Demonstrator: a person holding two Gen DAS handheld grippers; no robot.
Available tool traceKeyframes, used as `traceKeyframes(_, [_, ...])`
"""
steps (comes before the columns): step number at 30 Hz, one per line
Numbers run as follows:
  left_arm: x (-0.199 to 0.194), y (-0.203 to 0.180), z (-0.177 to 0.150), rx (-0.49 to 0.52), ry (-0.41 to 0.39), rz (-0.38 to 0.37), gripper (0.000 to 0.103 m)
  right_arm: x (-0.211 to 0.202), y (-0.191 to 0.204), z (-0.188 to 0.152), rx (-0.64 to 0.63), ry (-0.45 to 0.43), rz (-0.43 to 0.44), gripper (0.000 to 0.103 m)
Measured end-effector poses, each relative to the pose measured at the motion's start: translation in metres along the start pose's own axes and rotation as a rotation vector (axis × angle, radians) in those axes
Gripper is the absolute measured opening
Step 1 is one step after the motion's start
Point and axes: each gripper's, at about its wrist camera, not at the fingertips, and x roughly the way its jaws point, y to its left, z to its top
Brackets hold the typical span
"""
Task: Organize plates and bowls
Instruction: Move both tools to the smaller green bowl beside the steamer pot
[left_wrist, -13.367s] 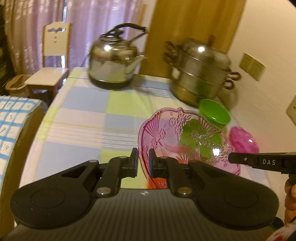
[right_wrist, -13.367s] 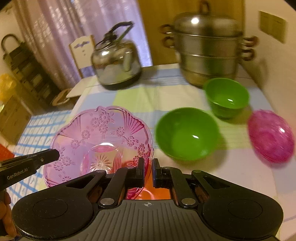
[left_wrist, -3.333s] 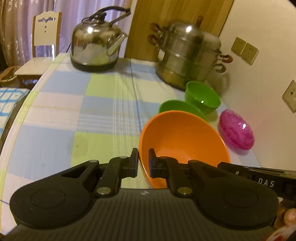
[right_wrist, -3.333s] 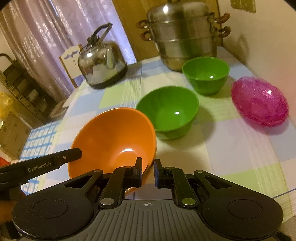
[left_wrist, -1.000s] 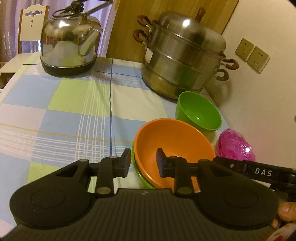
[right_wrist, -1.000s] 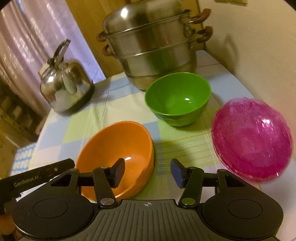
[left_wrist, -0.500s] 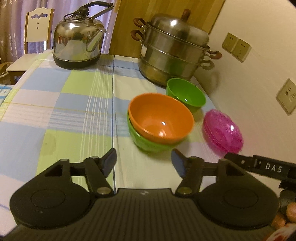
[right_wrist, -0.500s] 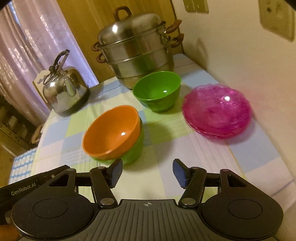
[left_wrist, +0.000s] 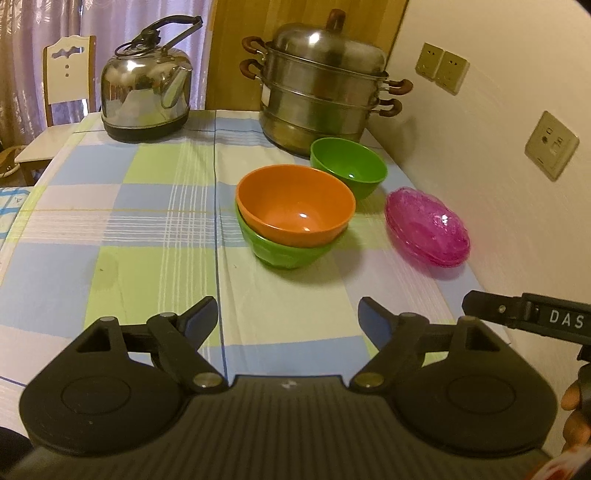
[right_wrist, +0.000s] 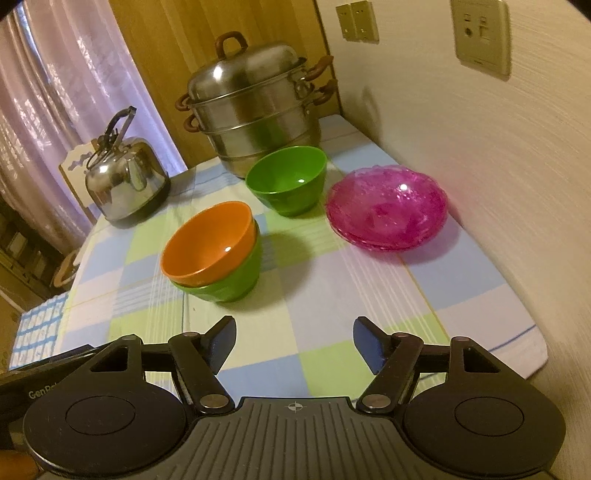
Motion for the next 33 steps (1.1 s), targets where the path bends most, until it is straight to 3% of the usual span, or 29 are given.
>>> traceKeyframes(25, [0.002, -0.005, -0.005, -0.002, 0.019, -0.033, 0.081, 0.000, -0.015, -0.005, 0.041, 0.019, 0.002, 0.070])
traceKeyframes(33, [0.008, -0.007, 0.009, 0.012, 0.014, -0.074, 0.081, 0.005, -0.019, -0.002, 0.048, 0.029, -0.009, 0.070])
